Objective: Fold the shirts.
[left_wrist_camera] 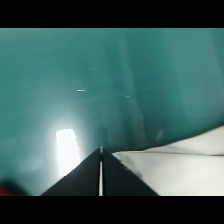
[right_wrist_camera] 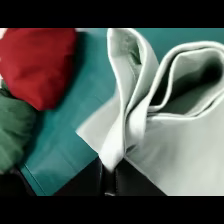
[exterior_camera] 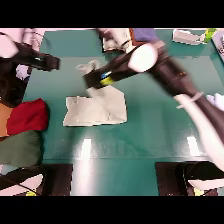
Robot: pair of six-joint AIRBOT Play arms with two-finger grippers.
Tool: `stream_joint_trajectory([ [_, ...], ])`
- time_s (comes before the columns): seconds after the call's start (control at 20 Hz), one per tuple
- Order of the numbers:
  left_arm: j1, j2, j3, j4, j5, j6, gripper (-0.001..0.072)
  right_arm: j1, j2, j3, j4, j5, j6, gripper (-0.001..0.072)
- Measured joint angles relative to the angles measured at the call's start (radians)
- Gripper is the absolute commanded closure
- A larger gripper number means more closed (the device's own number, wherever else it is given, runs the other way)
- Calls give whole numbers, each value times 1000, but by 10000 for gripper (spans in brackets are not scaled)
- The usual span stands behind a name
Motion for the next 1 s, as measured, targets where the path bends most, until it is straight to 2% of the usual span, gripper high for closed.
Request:
stream_joint_trajectory([
  [0.05, 25, 28, 0, 10, -10, 1, 681, 39, -45, 2, 7, -69, -2, 344],
  [0.15, 62, 70, 0, 27, -26, 5, 681, 97, -122, 22, 15, -172, -21, 341],
  [0.25, 80, 91, 0, 34, -48, 17, 681, 114, -164, 53, 6, -192, -35, 340],
  [0.4, 92, 106, 0, 34, -79, 24, 682, 70, -146, 33, -43, -126, -44, 342],
  [0.55, 90, 111, -5, 0, -95, 28, 682, -37, -64, -85, -98, -32, -43, 340],
  [0.6, 80, 112, -7, -8, -97, 30, 681, -77, -38, -134, -113, 7, -34, 292],
  [0.65, 65, 112, -10, -19, -95, 32, 682, -122, -10, -188, -126, 43, -26, 103],
  [0.8, 10, 112, -23, -31, -68, 37, 681, -240, 38, -322, -136, 132, -10, 86],
  [1.0, -45, 112, -43, -43, -37, 41, 681, -310, 19, -410, -84, 170, 35, 87],
])
